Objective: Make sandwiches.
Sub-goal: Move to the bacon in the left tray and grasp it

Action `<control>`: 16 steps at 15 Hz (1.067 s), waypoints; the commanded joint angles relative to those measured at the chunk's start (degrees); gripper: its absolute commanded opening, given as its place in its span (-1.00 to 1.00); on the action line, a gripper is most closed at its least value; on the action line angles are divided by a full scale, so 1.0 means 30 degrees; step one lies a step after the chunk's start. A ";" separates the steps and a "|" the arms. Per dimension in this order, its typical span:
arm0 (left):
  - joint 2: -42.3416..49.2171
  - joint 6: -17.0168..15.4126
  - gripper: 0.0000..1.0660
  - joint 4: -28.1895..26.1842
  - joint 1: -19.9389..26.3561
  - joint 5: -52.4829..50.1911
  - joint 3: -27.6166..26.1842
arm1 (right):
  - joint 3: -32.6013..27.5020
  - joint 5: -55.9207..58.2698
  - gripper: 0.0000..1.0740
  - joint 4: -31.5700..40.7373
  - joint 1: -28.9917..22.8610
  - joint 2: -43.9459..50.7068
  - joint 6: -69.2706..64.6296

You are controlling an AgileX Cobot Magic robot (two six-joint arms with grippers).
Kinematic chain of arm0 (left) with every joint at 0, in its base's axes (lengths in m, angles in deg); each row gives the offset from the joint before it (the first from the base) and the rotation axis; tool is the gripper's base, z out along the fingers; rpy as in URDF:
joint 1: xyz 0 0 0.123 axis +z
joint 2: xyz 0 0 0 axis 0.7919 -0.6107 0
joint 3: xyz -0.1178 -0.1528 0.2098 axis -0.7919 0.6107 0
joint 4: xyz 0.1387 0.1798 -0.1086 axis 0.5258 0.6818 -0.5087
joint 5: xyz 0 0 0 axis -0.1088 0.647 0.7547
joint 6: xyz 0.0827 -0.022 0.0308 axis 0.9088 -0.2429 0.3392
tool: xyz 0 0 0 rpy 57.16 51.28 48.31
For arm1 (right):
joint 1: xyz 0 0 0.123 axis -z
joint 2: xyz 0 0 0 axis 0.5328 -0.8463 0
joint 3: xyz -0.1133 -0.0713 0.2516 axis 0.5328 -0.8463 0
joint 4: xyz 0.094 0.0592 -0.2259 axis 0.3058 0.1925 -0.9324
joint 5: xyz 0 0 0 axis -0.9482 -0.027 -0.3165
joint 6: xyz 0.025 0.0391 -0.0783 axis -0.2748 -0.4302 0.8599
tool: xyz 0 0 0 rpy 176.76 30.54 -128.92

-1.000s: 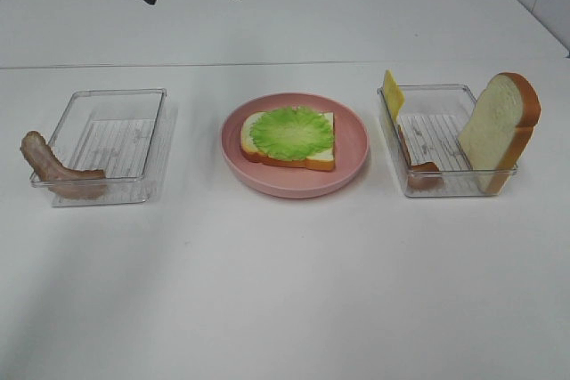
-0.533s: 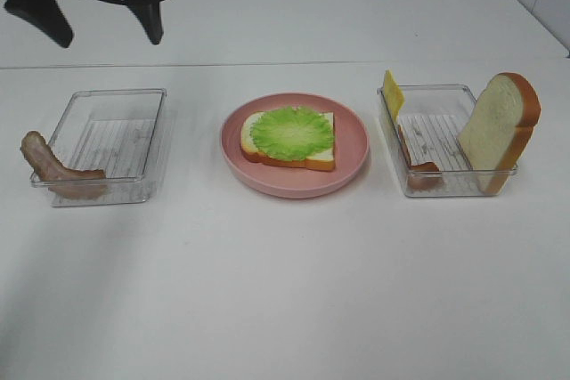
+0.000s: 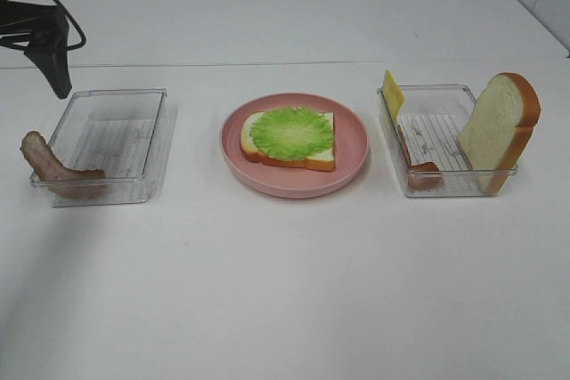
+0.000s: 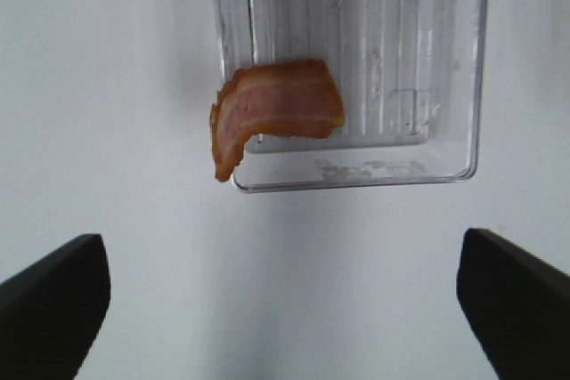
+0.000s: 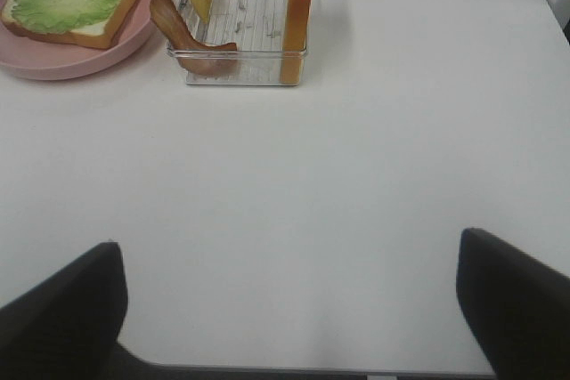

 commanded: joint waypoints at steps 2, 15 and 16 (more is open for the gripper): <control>0.0115 0.0095 0.83 0.0592 0.0248 -0.0153 0.1203 | -0.0076 -0.0095 0.82 0.0000 -0.0076 0.0535 -0.0134; -0.3304 -0.0115 0.83 0.0191 0.0248 -0.3514 0.1203 | -0.0076 -0.0095 0.82 0.0000 -0.0076 0.0535 -0.0134; -0.3361 -0.0115 0.83 0.0172 0.0248 -0.3591 0.1203 | -0.0076 -0.0095 0.82 0.0000 -0.0076 0.0535 -0.0134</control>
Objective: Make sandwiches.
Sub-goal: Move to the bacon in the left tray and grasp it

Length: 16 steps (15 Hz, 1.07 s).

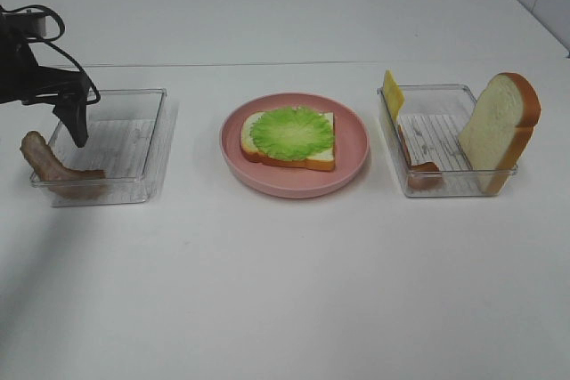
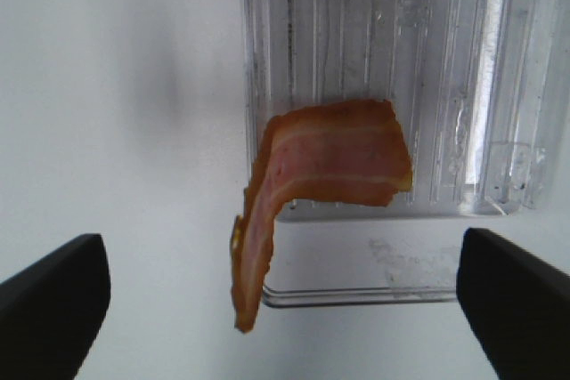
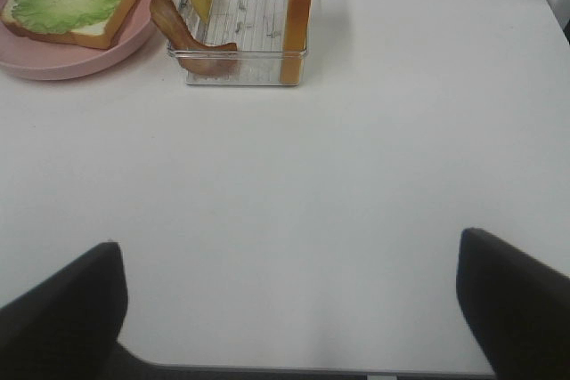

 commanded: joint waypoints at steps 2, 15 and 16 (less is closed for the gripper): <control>-0.0668 -0.0153 0.80 -0.0248 0.0019 -0.0688 0.0153 | -0.0076 -0.0095 0.82 0.0000 -0.0076 0.0535 -0.0134; -0.1261 -0.0611 -0.79 -0.0382 0.0019 -0.0535 0.0153 | -0.0076 -0.0095 0.82 0.0000 -0.0076 0.0535 -0.0134; -0.1261 -0.0630 -0.89 -0.0382 0.0019 -0.0477 0.0153 | -0.0076 -0.0095 0.82 0.0000 -0.0076 0.0535 -0.0134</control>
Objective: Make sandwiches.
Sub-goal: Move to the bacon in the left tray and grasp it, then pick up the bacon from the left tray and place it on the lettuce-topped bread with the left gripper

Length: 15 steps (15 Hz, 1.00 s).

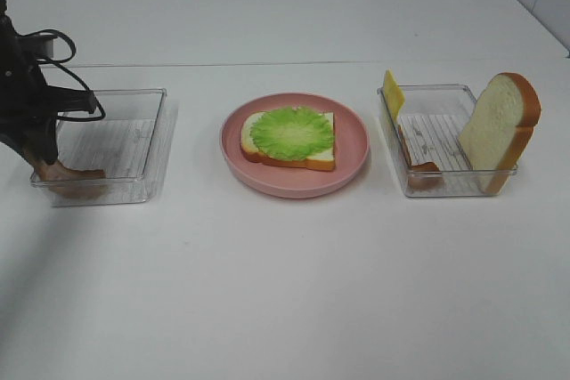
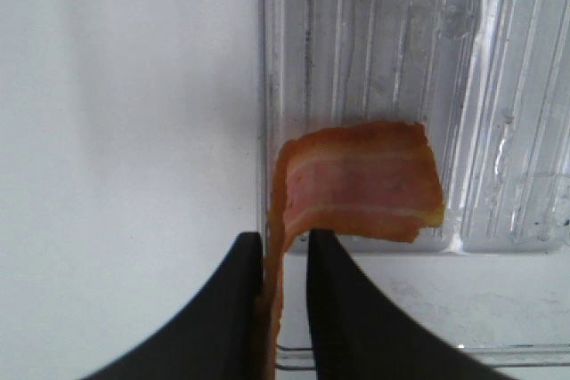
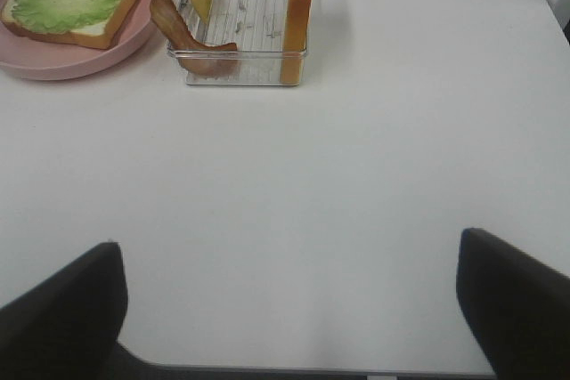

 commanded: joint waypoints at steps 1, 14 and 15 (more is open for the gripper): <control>-0.0038 -0.0172 -0.93 -0.0458 -0.0038 0.0191 0.0153 | -0.0076 -0.0095 0.82 0.0000 -0.0076 0.0535 -0.0134; 0.0630 -0.0134 -1.00 -0.0172 -0.0038 0.1929 -0.0535 | -0.0076 -0.0095 0.82 0.0000 -0.0076 0.0535 -0.0134; 0.0630 -0.0134 -1.00 -0.0172 -0.0038 0.2044 -0.0707 | -0.0076 -0.0095 0.82 0.0000 -0.0076 0.0535 -0.0134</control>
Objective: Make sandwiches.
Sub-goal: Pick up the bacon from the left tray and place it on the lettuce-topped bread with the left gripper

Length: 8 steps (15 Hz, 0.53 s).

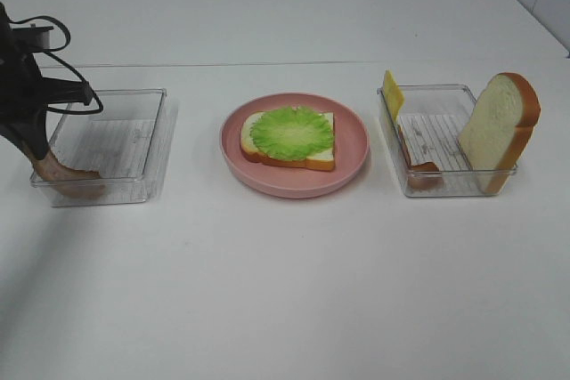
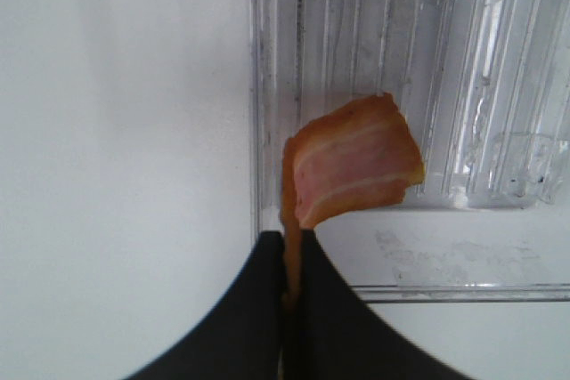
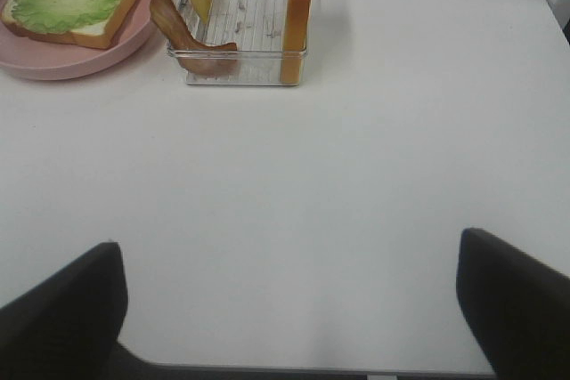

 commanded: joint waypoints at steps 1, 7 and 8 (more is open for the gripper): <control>0.0095 -0.0076 -1.00 -0.0134 -0.0057 0.0592 -0.0306 | -0.0076 -0.0095 0.82 0.0000 -0.0076 0.0535 -0.0134; 0.0095 -0.0095 -1.00 -0.1776 -0.0172 0.3151 -0.4183 | -0.0076 -0.0095 0.82 0.0000 -0.0076 0.0535 -0.0134; 0.0095 -0.0095 -1.00 -0.2196 -0.0229 0.3400 -0.5004 | -0.0076 -0.0095 0.82 0.0000 -0.0076 0.0535 -0.0134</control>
